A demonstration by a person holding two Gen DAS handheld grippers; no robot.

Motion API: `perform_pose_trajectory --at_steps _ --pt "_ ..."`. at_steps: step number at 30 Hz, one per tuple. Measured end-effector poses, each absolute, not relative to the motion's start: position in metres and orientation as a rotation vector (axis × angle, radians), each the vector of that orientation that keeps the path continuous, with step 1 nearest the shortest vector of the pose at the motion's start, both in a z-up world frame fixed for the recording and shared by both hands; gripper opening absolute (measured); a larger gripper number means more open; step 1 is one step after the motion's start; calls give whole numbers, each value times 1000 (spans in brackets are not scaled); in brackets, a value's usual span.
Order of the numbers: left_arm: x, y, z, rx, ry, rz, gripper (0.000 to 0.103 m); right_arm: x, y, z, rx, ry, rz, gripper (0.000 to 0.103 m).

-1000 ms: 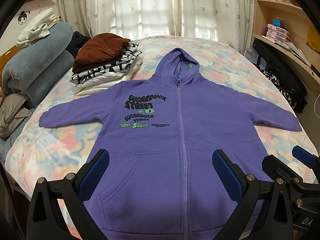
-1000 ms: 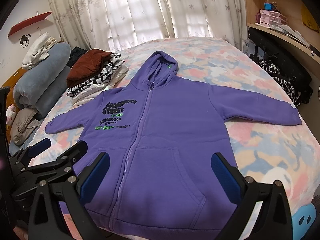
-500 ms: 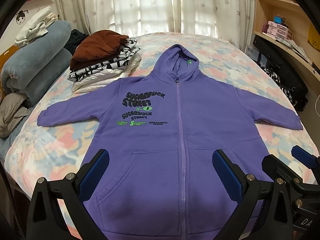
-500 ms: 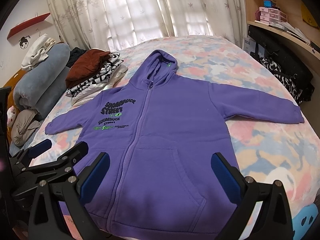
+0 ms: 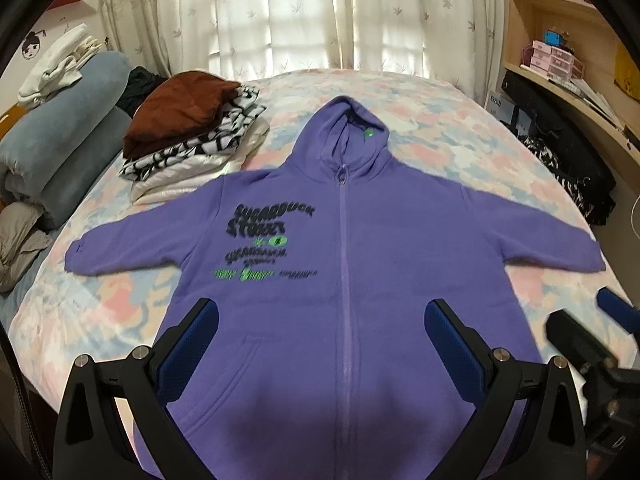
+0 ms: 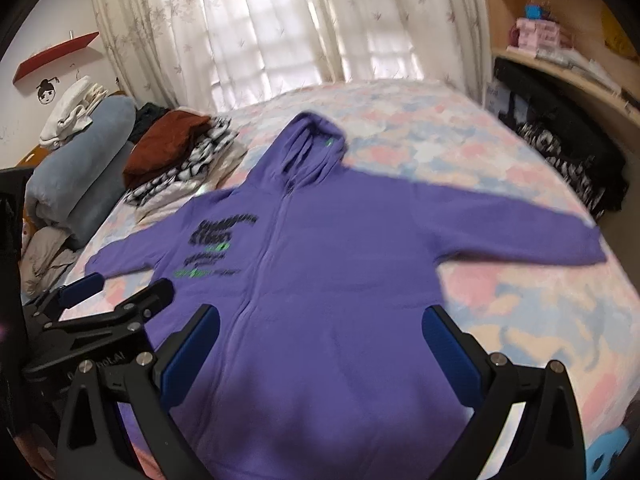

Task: Fold large clothes
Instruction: 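Reach the right tool to a hoodie sleeve cuff and grasp it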

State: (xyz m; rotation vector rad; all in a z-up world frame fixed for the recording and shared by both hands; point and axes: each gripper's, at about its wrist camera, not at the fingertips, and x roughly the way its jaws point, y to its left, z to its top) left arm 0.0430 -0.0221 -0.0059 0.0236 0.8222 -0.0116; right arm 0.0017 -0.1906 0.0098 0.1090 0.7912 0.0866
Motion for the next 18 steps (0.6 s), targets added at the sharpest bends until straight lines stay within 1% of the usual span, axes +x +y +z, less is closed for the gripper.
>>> perform_pose_trajectory --at_steps 5,12,15,18 --pt "70 -43 15 33 784 -68 102 17 -209 38 36 710 24 102" --pt "109 -86 53 120 675 -103 102 35 -267 83 -76 572 -164 101" --pt "126 -103 65 137 649 -91 102 38 -289 100 -118 510 -244 101" --pt "148 -124 73 114 643 -107 102 47 -317 109 -140 488 -293 101"
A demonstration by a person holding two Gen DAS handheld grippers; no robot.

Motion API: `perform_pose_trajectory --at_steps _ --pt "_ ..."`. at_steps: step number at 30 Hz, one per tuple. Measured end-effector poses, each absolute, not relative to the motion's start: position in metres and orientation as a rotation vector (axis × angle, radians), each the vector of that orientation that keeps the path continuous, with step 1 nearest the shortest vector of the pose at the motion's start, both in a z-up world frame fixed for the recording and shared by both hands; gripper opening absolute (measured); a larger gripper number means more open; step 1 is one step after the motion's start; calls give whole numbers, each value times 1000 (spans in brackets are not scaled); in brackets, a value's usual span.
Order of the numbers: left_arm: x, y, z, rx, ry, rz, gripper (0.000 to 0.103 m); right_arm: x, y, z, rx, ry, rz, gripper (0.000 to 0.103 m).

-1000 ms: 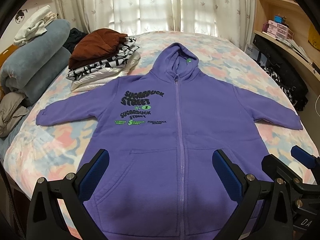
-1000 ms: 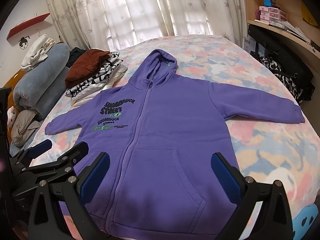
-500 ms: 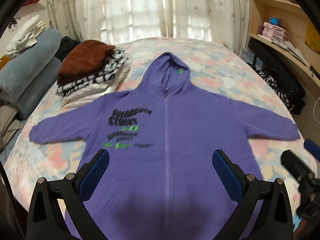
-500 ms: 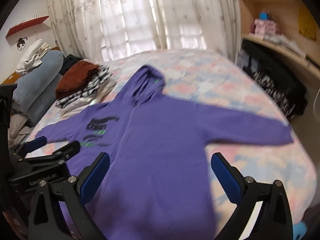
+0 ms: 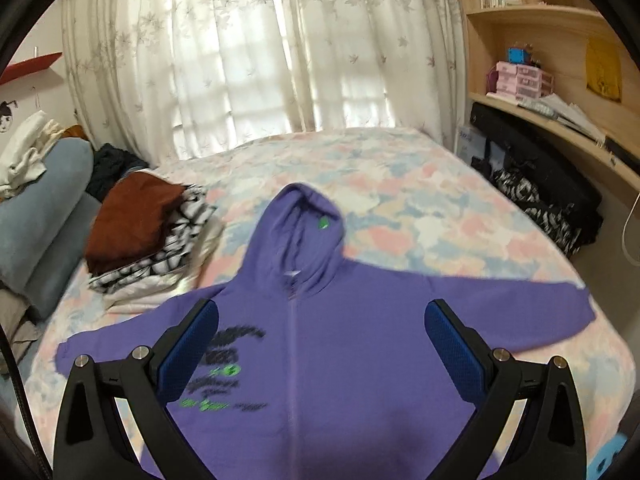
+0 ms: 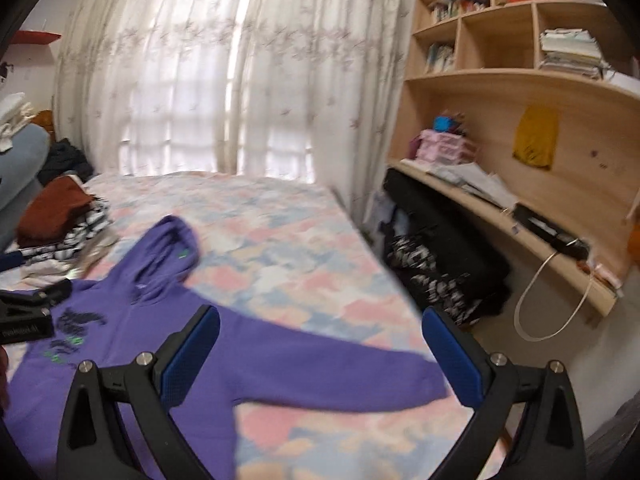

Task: Fold large clothes
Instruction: 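Reach the right tool to a hoodie sleeve cuff and grasp it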

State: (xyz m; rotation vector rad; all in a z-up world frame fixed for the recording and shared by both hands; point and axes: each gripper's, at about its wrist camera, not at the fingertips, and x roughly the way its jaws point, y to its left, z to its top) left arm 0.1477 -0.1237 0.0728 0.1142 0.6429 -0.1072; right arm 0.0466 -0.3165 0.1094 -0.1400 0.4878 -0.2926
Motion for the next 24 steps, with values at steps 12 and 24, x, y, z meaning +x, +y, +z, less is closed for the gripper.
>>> perform_pose_trajectory --at_steps 12,24 --pt "224 -205 0 36 826 -149 102 98 -465 40 171 702 -347 100" --pt "251 -277 -110 127 939 -193 100 79 -598 -105 688 883 -405 71"
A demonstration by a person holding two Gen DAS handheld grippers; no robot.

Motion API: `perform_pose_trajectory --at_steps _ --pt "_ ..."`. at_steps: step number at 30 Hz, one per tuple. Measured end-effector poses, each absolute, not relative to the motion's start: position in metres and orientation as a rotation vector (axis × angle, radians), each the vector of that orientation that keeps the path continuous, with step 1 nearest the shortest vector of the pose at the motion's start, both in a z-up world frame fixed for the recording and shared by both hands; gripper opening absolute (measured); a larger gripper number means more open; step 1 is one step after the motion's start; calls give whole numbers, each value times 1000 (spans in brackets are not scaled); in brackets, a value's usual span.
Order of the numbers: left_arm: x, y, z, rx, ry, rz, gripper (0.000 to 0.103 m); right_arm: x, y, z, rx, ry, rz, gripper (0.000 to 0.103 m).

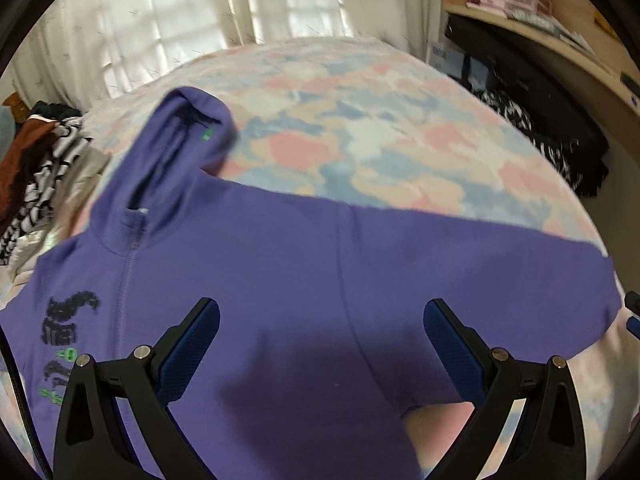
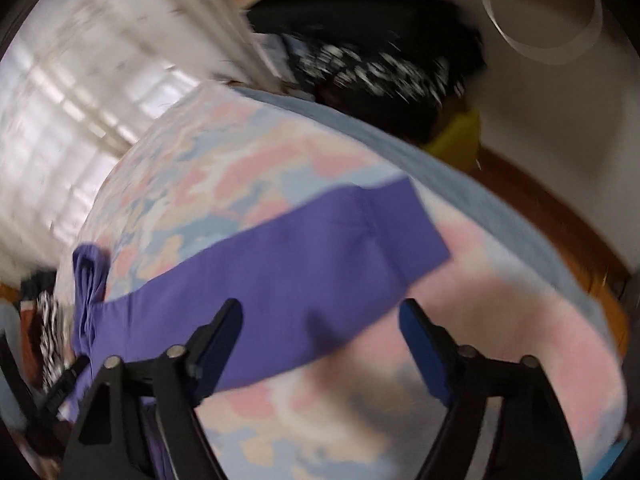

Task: Fold large clothes
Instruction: 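Reach the right tool to a hoodie sleeve cuff and grasp it, then fold the held sleeve across the hoodie body with the right tool, release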

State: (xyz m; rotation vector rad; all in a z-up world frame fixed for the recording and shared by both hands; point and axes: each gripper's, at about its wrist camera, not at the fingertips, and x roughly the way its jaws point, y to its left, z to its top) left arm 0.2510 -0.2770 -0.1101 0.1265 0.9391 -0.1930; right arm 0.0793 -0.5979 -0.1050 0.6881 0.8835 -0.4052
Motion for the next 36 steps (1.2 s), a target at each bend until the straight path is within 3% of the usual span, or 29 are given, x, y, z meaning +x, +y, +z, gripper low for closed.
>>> perform_pose_trajectory --at_steps 8,11,12,14,21,26,31,36 --pt "253 -303 -132 108 1007 -262 85 78 -633 -150 892 859 -418 58" --pt "249 -297 -123 68 992 -283 85 90 -634 -151 873 866 -426 24" --pt "248 -293 -119 62 980 -287 85 95 -633 -150 870 867 -427 17" --pt "245 -281 -106 51 947 -300 85 99 -626 -136 843 824 -430 16" --pt "239 -199 -51 4 829 -281 85 112 -510 -1 551 565 -175 16" --pt "240 -122 -29 -33 817 -199 85 141 -395 42 413 568 89 16" --pt "239 -49 -48 -80 856 -107 85 175 -296 8 279 679 200 17" --pt "233 -10 -84 -155 910 -140 85 199 -230 -81 201 889 234 22"
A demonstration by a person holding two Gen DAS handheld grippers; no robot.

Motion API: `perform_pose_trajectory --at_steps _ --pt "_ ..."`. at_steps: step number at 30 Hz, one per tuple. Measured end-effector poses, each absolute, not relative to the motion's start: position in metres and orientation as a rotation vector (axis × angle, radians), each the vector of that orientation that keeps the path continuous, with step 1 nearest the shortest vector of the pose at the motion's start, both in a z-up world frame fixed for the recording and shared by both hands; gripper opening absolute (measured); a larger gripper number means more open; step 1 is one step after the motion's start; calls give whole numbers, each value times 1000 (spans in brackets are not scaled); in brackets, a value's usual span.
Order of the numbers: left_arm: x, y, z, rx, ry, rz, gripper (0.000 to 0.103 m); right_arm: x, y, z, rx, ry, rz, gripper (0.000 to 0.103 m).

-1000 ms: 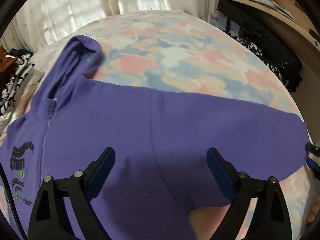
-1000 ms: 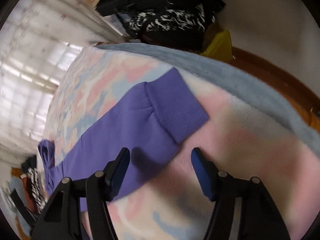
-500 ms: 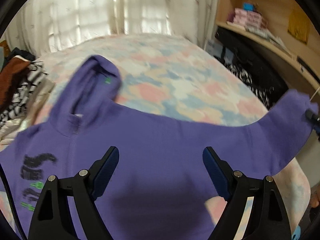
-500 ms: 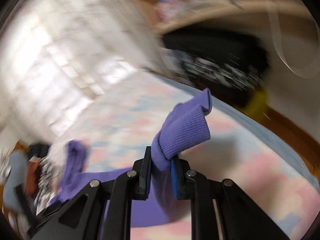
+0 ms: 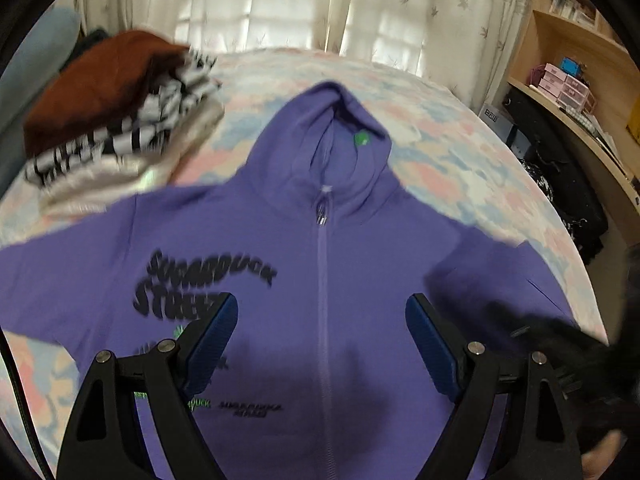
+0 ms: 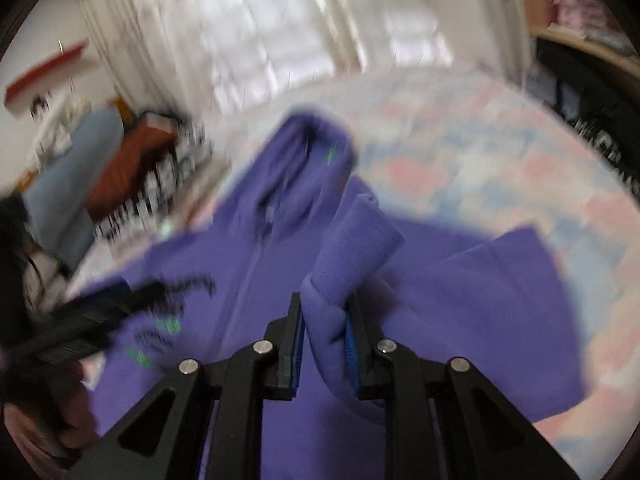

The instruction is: Fold large clothes

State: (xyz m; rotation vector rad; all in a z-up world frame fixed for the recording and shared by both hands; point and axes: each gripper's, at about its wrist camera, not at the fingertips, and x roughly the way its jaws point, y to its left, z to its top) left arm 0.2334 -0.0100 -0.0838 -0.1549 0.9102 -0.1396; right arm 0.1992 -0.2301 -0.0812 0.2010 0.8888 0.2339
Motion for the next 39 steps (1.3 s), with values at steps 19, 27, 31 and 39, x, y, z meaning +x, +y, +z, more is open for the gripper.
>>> perform_pose_trajectory --at_steps 19,27,31,39 --pt "252 -37 -158 -463 1132 -367 85 124 -226 -110 234 926 278 50" --pt "266 -89 -178 -437 1237 -450 12 113 -226 -131 242 955 272 50" --pt "262 -121 -147 -218 1133 -432 9 112 -234 -132 286 953 265 50" --pt "254 -114 -37 47 735 -306 8 96 -245 -113 288 893 236 50"
